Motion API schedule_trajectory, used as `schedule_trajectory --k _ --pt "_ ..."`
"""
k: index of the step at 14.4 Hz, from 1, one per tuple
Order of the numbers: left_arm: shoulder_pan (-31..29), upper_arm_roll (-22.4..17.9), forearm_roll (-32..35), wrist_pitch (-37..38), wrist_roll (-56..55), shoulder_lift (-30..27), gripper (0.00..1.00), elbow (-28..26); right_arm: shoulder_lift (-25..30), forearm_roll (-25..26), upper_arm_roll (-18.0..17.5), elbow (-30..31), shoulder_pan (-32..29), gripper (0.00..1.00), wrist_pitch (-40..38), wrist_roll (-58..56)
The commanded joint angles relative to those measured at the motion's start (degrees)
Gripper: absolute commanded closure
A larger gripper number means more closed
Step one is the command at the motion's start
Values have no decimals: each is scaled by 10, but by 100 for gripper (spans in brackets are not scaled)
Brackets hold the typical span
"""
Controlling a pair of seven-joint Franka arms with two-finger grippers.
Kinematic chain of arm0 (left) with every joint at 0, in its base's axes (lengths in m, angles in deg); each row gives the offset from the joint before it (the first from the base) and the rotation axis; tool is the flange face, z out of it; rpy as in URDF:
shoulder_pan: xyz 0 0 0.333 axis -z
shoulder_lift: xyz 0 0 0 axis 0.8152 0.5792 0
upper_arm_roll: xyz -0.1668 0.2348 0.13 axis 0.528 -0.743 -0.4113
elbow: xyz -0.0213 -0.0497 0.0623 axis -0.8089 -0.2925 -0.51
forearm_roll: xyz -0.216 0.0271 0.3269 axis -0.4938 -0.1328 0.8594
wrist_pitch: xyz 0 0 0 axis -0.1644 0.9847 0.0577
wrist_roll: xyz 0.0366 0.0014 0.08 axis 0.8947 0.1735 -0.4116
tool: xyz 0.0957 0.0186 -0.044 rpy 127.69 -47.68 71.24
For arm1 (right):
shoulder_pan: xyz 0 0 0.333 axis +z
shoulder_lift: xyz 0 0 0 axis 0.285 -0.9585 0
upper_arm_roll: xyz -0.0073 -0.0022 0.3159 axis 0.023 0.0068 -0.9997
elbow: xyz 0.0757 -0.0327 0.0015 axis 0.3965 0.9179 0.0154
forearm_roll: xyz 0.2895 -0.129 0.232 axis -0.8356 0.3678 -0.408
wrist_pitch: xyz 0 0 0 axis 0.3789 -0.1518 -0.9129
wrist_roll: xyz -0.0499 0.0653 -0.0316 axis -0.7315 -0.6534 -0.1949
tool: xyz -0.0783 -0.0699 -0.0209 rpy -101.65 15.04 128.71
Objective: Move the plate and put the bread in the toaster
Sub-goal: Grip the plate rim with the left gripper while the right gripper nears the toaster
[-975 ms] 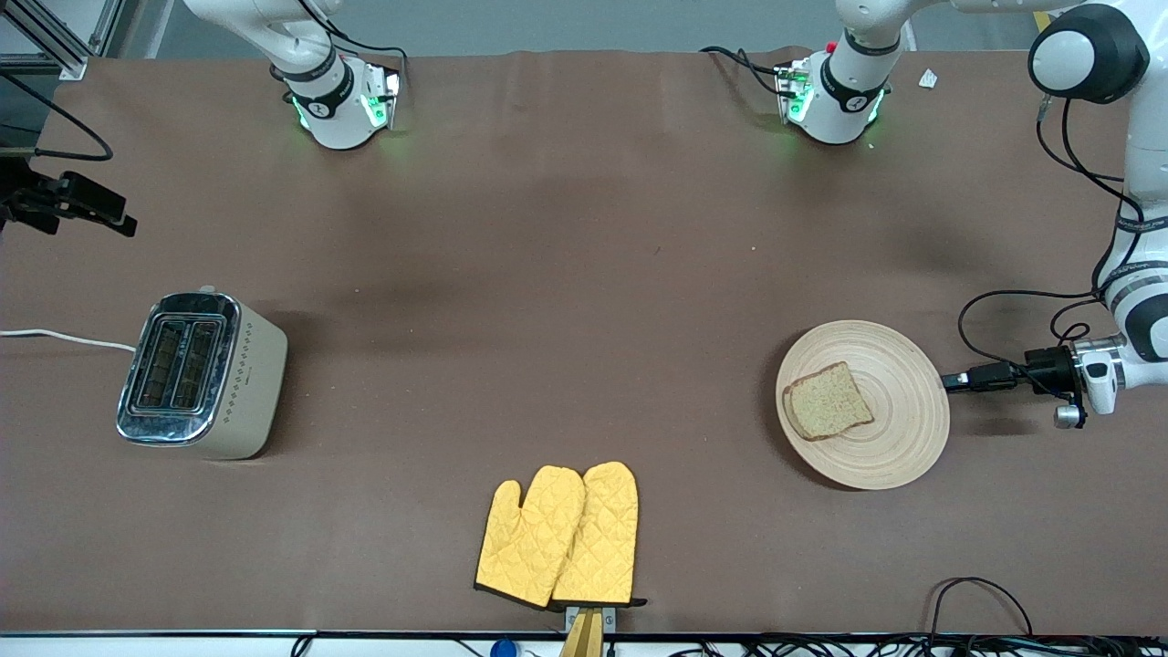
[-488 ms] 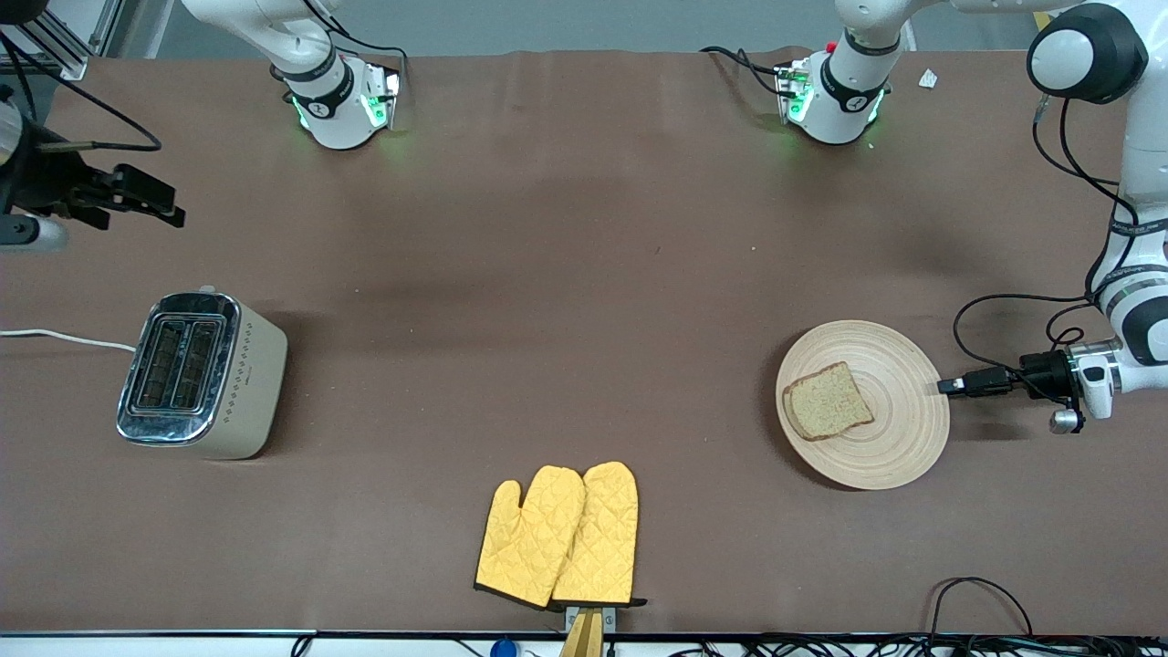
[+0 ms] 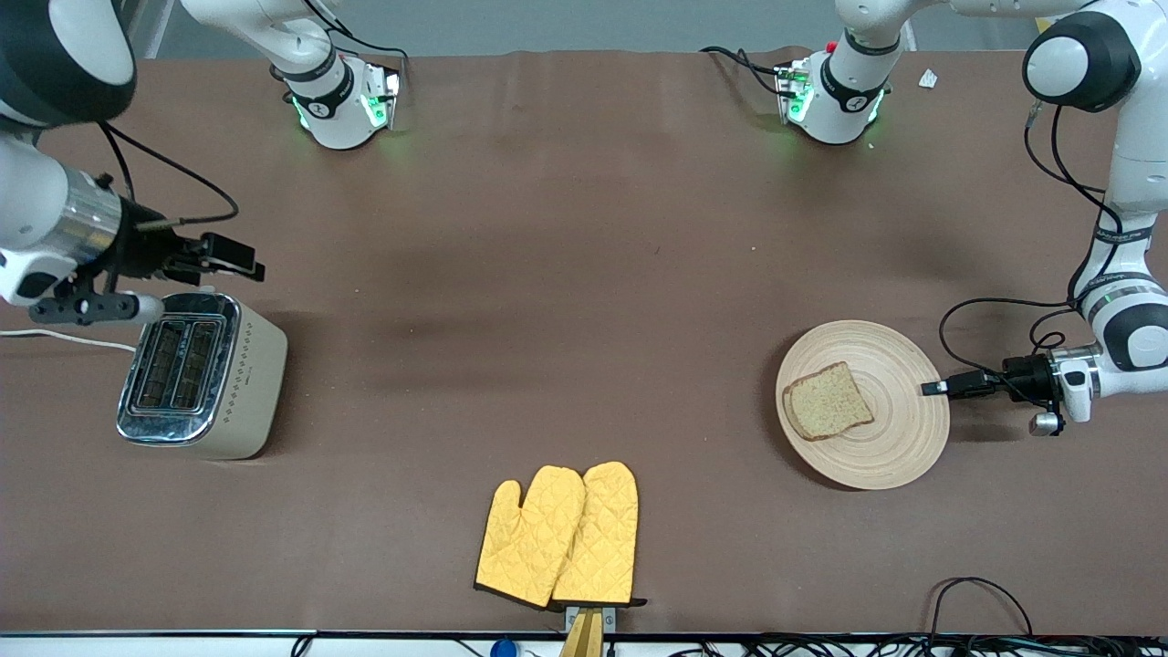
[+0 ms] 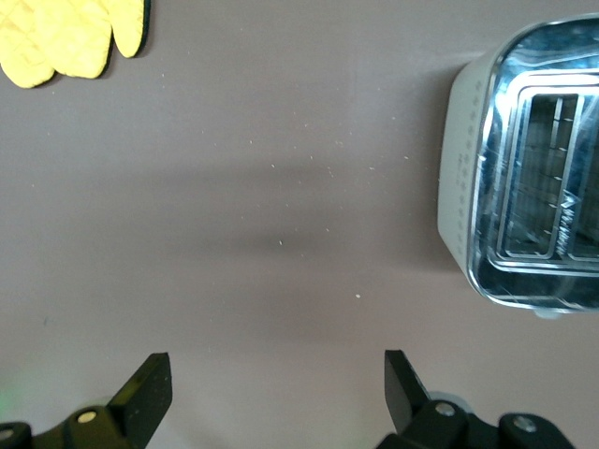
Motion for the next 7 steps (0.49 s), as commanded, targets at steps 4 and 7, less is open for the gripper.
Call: schedule_trajectory --k 4,7 --pt "3 17 -6 8 6 1 99 11 -18 -27 3 -1 22 0 26 5" --pt "3 37 -1 8 -8 -3 99 22 -17 -25 3 -1 22 0 12 4"
